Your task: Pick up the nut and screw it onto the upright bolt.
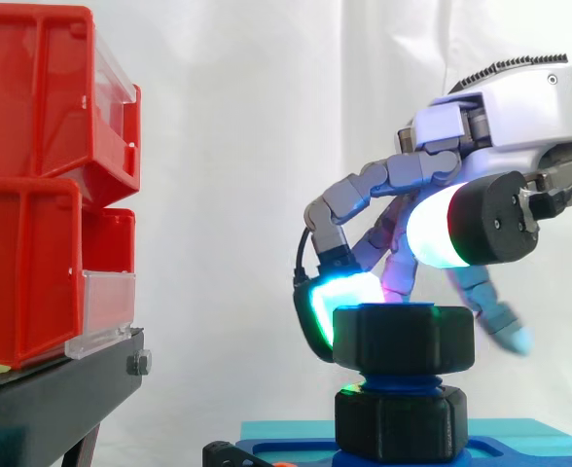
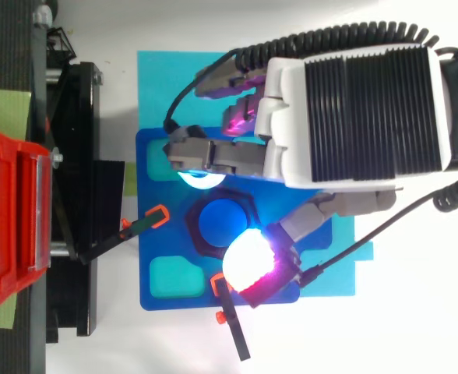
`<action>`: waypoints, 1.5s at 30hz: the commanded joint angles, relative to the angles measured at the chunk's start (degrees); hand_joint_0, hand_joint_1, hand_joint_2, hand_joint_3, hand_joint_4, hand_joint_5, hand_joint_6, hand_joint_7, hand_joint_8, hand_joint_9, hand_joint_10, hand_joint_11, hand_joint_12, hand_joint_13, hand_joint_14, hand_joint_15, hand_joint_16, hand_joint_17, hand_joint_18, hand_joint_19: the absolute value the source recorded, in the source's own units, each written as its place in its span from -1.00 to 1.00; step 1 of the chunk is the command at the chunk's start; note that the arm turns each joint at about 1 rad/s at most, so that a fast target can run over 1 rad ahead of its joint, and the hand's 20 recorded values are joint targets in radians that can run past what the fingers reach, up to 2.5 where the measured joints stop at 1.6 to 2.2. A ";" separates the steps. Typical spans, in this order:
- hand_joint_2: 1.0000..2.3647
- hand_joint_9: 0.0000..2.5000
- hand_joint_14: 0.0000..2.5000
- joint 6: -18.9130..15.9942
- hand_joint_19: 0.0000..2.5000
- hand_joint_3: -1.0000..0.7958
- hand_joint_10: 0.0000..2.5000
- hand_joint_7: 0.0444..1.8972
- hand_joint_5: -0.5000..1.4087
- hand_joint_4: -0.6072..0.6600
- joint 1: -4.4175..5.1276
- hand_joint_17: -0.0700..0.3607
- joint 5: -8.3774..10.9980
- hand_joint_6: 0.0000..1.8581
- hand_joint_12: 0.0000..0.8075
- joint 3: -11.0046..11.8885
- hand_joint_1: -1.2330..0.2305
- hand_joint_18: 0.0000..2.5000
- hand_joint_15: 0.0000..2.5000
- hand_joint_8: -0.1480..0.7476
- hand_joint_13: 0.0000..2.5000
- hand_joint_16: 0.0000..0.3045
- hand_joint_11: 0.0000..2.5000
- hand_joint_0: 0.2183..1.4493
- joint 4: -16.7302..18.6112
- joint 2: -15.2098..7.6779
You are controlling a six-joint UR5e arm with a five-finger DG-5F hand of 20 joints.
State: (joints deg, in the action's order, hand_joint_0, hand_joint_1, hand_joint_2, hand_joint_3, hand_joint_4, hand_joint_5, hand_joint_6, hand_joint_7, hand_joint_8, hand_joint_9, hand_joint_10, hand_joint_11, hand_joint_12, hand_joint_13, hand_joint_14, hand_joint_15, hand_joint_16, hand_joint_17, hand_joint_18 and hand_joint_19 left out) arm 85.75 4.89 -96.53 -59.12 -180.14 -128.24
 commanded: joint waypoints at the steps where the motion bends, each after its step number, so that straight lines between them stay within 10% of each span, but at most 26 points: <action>1: -1.00 0.67 -1.00 0.38 -0.98 -0.44 -0.99 0.45 -0.37 0.12 -0.49 -0.66 -0.42 -0.42 -0.67 0.50 0.29 -0.32 -1.00 0.00 0.02 -0.99 -0.73 -0.48 -0.47 0.01; 13: -1.00 0.96 -1.00 1.34 -0.93 -0.44 -0.97 0.46 -0.37 0.09 -0.93 -0.64 -0.68 -0.42 -0.64 2.25 0.31 -0.19 -0.98 0.02 0.22 -0.98 -0.36 -0.49 -2.84 0.01; 25: -1.00 -0.08 -1.00 3.89 -0.95 -0.44 -1.00 -0.28 -0.56 0.27 -0.84 -0.33 -0.77 -0.46 -0.40 5.07 0.38 -0.66 -1.00 -0.13 -0.45 -0.78 -1.00 -0.55 -3.55 -0.08; 30: -1.00 -0.37 -1.00 3.72 -1.00 -0.44 -1.00 -0.34 -0.57 0.23 -0.40 -0.31 -0.51 -0.46 -0.31 3.22 0.40 -0.99 -1.00 -0.17 -0.69 -0.77 -1.00 -0.59 -1.79 -0.08; 36: -1.00 -0.67 -1.00 1.70 -1.00 -0.44 -1.00 -0.33 -0.55 0.15 0.56 -0.26 0.11 -0.46 -0.22 -0.91 0.45 -1.00 -1.00 -0.28 -0.93 -0.74 -1.00 -0.61 2.43 -0.08; 45: -1.00 -0.83 -1.00 -0.85 -1.00 -0.44 -1.00 -0.22 -0.51 0.08 1.71 -0.23 0.99 -0.46 -0.20 -1.26 0.49 -1.00 -1.00 -0.34 -1.00 -0.72 -1.00 -0.62 3.31 -0.08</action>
State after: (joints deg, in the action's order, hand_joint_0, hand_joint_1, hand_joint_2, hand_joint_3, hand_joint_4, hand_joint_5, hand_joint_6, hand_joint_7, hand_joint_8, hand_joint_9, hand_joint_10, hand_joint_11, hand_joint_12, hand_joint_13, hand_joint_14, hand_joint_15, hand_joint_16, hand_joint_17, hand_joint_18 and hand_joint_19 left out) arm 85.34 6.30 -95.71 -60.34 -176.64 -128.32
